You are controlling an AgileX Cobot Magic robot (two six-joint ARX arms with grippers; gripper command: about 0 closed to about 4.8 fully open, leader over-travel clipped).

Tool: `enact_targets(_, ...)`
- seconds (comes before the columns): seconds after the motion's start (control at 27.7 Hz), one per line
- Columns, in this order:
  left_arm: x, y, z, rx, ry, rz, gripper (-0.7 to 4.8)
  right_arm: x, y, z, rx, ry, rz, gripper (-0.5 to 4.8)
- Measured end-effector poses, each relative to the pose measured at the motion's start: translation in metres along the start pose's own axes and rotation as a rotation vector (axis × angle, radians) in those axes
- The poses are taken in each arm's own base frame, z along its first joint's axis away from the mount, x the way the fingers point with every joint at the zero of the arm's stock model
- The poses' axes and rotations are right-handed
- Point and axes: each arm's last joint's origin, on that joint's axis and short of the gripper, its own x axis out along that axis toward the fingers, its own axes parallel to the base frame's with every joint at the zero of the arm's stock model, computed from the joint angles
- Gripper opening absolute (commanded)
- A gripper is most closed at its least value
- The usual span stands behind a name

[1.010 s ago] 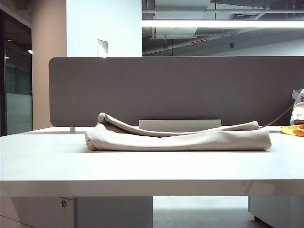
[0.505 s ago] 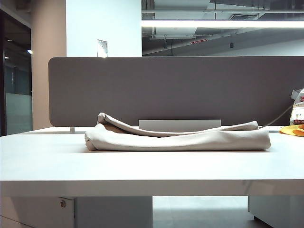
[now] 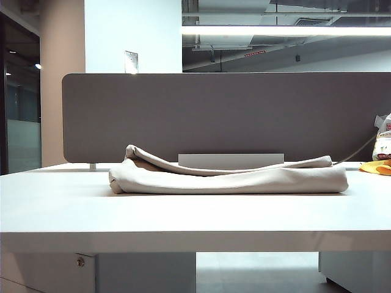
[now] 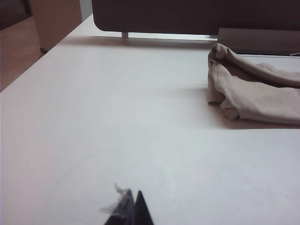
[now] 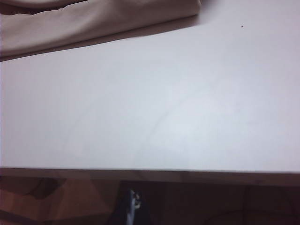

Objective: Fold the bottom side of the T-shirt horizontally towards the center, about one-third of the way, then fold the sleeve back towards the center, creating a straight line along the edge of the T-shirt, and finally fold the bottom of the T-shirt up towards the top, creating a neat rectangle.

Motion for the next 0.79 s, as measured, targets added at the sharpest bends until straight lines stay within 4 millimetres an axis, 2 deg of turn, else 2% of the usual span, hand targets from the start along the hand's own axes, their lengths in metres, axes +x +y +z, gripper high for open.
enact_targets(0.79, 0.0, 0.0, -0.0015, 0.01, 0.016, 0.001, -0.04, -0.0004, 0.0004, 0.0004, -0.003, -0.006, 0.002, -0.01)
